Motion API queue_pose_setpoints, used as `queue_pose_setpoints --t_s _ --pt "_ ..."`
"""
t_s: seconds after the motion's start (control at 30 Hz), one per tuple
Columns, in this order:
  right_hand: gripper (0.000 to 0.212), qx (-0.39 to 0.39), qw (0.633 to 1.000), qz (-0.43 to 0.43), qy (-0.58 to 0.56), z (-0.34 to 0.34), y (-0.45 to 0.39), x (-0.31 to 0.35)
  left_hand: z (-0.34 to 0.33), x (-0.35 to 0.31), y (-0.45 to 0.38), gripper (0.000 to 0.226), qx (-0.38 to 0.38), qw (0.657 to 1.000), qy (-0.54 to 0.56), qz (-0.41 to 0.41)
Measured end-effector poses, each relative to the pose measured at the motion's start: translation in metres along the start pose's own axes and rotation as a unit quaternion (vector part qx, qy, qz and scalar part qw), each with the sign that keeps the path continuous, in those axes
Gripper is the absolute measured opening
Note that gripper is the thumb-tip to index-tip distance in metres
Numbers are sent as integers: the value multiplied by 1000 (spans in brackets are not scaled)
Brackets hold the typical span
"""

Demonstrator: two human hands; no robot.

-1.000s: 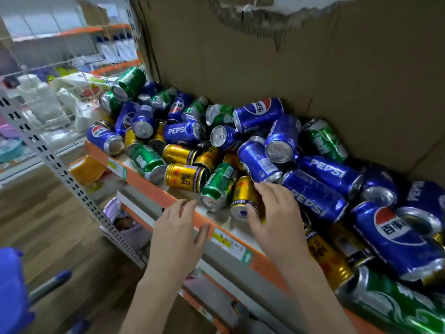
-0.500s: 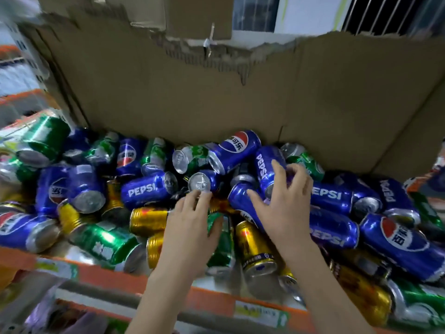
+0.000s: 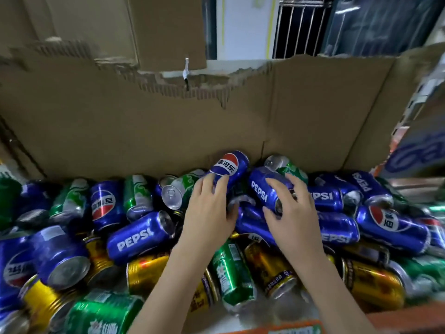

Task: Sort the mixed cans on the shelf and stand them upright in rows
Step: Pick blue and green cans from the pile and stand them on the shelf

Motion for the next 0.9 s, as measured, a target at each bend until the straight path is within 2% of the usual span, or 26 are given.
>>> queue_pose_setpoints --t_s 0.13,0.3,0.4,0.6,0.73,0.9 --pt "58 -44 999 -27 8 23 14 -7 -17 0 -54 75 76 997 -25 2" --pt "56 -73 996 -58 13 41 27 -15 -39 14 -91 86 157 982 -59 84" --pt "56 -84 994 -69 23 45 31 -19 -48 18 -93 93 169 977 -70 113" --pt "57 -95 991 -88 28 51 40 -25 -33 3 -83 83 97 990 -31 93" --pt "54 -121 989 -87 22 70 41 -32 -3 -30 -63 86 2 995 76 58" --pt "53 -152 983 -95 29 105 54 -56 17 -84 -17 85 -106 968 229 20"
Point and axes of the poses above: each hand's wrist, its own y-axis away from the middle knuckle, its own z-axis out of the back of the hand, x = y × z, the point moved 9 cm from there along -y, towards the middle knuckle, and after that the axes turned 8 degrees about y, right-handed, at the moved point
